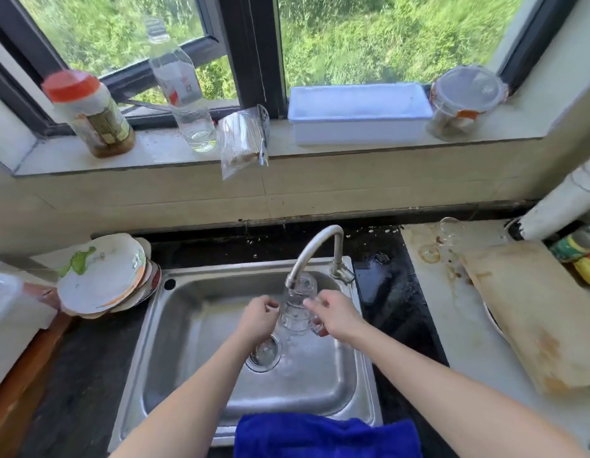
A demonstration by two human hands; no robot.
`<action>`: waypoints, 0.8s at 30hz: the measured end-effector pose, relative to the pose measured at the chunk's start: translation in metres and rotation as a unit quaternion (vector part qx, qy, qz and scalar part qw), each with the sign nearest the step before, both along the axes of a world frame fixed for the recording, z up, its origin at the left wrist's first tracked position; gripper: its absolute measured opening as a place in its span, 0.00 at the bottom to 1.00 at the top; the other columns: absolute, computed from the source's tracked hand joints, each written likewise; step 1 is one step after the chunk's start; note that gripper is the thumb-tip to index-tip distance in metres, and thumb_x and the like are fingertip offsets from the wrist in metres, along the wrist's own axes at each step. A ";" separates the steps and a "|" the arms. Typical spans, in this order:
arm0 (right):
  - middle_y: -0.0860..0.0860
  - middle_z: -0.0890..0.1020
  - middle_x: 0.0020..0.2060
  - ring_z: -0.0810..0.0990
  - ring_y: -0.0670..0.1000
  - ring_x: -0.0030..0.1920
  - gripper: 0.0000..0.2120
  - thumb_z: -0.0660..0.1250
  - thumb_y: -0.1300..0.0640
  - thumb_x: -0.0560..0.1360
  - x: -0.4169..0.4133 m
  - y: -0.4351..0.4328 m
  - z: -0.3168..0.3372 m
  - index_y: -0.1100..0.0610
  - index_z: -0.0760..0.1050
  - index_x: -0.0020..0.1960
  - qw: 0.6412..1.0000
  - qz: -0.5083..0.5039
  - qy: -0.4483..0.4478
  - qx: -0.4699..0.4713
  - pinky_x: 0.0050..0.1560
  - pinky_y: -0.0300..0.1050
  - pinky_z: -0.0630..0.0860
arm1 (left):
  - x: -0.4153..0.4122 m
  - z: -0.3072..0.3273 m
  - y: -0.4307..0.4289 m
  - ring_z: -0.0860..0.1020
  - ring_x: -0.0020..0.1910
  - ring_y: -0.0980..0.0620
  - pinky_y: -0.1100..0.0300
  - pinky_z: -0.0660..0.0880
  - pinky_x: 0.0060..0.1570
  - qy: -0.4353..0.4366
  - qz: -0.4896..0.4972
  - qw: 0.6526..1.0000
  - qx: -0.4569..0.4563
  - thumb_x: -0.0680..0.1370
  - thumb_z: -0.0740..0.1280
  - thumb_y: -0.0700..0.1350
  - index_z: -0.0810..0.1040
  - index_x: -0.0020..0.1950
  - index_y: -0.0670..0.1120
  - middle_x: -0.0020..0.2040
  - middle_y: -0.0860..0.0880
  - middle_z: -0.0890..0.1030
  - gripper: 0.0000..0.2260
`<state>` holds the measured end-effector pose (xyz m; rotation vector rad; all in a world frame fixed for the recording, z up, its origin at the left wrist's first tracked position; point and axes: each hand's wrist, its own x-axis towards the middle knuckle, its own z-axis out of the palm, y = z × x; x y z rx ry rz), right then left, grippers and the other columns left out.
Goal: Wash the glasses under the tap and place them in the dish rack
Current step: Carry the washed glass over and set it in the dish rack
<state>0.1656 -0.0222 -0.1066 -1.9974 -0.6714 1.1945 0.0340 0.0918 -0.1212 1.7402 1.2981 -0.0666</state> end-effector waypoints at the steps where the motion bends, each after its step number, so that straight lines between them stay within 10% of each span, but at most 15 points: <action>1: 0.54 0.76 0.37 0.82 0.60 0.41 0.16 0.64 0.46 0.78 -0.001 -0.004 0.001 0.55 0.67 0.39 0.999 0.001 -0.032 -0.001 0.42 0.58 0.80 | 0.005 0.003 -0.001 0.76 0.42 0.47 0.59 0.69 0.39 0.005 -0.036 0.998 0.041 0.77 0.62 0.39 0.79 0.54 0.41 0.42 0.46 0.79 0.09; 13: 0.51 0.74 0.28 0.74 0.55 0.34 0.20 0.64 0.47 0.77 0.005 -0.127 0.052 0.55 0.64 0.33 0.931 -0.256 -0.260 -0.034 0.35 0.48 0.64 | 0.061 0.047 -0.075 0.78 0.40 0.40 0.51 0.72 0.39 -0.076 -0.319 0.931 0.161 0.78 0.58 0.44 0.68 0.35 0.44 0.37 0.42 0.79 0.12; 24: 0.51 0.75 0.29 0.77 0.55 0.36 0.21 0.64 0.46 0.77 -0.032 -0.393 0.105 0.56 0.62 0.32 0.782 -0.532 -0.314 -0.083 0.37 0.49 0.69 | 0.129 0.124 -0.295 0.76 0.43 0.41 0.54 0.69 0.38 -0.185 -0.580 0.750 0.259 0.80 0.57 0.44 0.76 0.49 0.41 0.47 0.41 0.80 0.11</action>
